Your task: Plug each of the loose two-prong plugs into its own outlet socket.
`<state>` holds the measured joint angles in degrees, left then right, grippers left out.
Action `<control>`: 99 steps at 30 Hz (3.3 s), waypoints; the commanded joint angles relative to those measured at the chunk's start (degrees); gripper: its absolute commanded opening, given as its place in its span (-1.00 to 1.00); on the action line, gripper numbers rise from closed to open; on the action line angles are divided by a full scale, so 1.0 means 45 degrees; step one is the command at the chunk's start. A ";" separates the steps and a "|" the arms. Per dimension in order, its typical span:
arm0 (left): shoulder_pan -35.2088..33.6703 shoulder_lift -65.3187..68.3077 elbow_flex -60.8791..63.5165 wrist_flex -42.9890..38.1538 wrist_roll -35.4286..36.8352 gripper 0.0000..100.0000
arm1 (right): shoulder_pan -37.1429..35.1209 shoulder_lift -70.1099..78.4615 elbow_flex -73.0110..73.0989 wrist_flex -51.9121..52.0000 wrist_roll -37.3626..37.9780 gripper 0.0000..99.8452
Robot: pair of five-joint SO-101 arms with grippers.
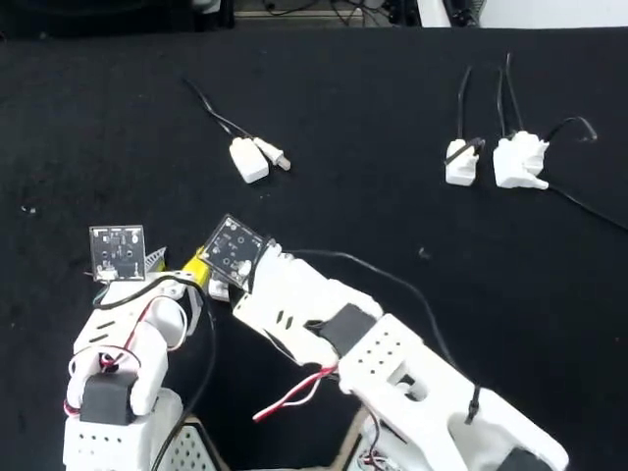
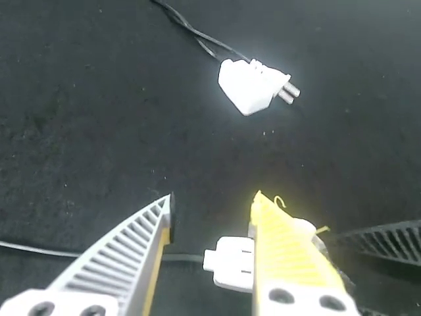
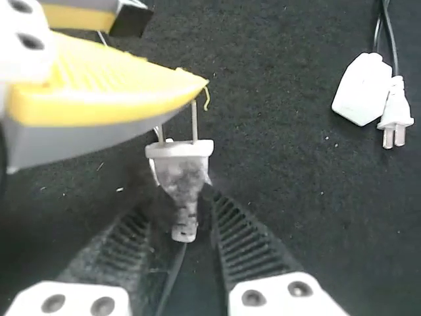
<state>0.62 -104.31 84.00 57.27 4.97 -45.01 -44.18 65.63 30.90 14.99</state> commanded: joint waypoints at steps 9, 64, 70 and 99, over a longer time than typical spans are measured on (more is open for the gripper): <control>0.0107 0.0078 -0.0029 -0.0195 -0.0137 -0.58 | -0.0176 -0.1416 -0.0205 0.0039 -0.0645 -0.98; 0.1358 0.0195 0.0264 -0.0176 -0.0488 -0.58 | -0.0860 -0.1495 -0.0654 0.0098 -0.0606 -0.98; 0.1358 0.0195 0.0264 -0.0098 -0.0527 -0.58 | -0.0586 -0.1495 -0.0615 0.0098 -0.0606 -0.98; -0.0107 0.0078 -0.0205 -0.0117 -0.0469 -0.58 | 0.1328 -0.1377 -0.0576 0.0762 -0.0567 -0.98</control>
<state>0.62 -103.78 85.67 57.01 2.95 -39.91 -48.31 65.63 34.42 12.44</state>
